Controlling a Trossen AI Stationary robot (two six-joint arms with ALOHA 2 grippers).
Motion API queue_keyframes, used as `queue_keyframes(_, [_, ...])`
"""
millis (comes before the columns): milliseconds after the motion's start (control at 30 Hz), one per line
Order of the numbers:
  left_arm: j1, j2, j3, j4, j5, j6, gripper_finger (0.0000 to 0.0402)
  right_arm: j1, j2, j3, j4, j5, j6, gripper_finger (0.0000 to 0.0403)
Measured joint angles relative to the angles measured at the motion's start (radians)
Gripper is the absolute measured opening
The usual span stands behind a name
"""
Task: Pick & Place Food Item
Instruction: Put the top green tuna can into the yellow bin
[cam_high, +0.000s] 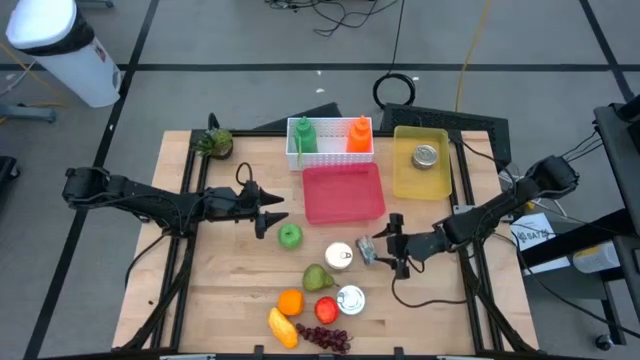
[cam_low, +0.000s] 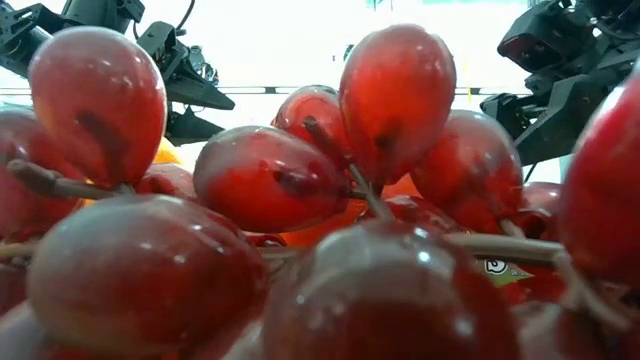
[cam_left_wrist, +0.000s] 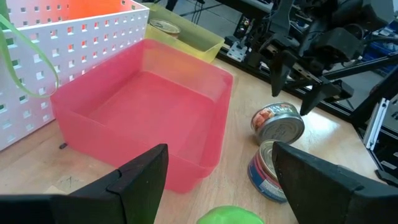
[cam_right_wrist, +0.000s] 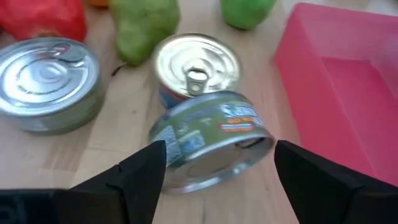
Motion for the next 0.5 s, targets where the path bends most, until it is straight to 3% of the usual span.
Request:
queue_keyframes(300, [0.000, 0.000, 0.000, -0.001, 0.000, -0.001, 0.0301, 0.041, -0.062, 0.000, -0.115, 0.243, 0.136, 0.0281])
queue_keyframes(500, [0.000, 0.000, 0.000, -0.001, 0.000, -0.001, 0.0301, 0.065, -0.070, 0.000, -0.101, 0.257, 0.275, 0.0281])
